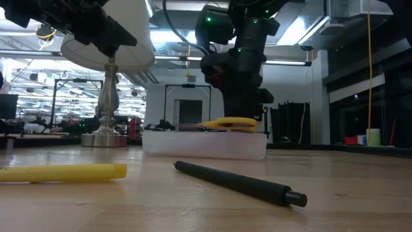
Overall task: Pick & place school supplies into a supply box
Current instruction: Put the yellow scissors into the transparent supply box
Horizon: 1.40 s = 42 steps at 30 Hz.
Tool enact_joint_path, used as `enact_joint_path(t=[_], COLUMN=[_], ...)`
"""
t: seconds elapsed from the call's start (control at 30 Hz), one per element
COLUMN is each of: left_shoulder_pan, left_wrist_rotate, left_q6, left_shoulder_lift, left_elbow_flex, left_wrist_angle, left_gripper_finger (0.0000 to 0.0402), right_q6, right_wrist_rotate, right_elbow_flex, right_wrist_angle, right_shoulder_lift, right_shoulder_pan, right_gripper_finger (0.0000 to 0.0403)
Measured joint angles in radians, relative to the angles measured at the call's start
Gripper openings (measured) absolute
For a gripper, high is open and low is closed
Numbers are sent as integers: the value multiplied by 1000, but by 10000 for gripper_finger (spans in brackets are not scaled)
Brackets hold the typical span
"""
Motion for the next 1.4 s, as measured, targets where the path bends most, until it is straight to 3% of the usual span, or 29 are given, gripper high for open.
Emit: enact_joint_path(t=[0.6, 0.83, 1.4], left_shoulder_pan=[0, 0, 0], left_wrist_rotate=[0, 0, 0], left_q6=[0, -1, -1], left_shoulder_lift=[0, 0, 0], left_elbow_flex=[0, 0, 0], left_wrist_angle=[0, 0, 0], left_gripper_finger=[1, 2, 5], right_q6=[50, 48, -20], right_wrist_rotate=[8, 8, -2], right_elbow_flex=[-66, -66, -66], right_wrist_angle=[95, 93, 103], right_shoulder_lift=[0, 0, -1], right_shoulder_pan=[7, 7, 0], right_gripper_finger=[84, 120, 121])
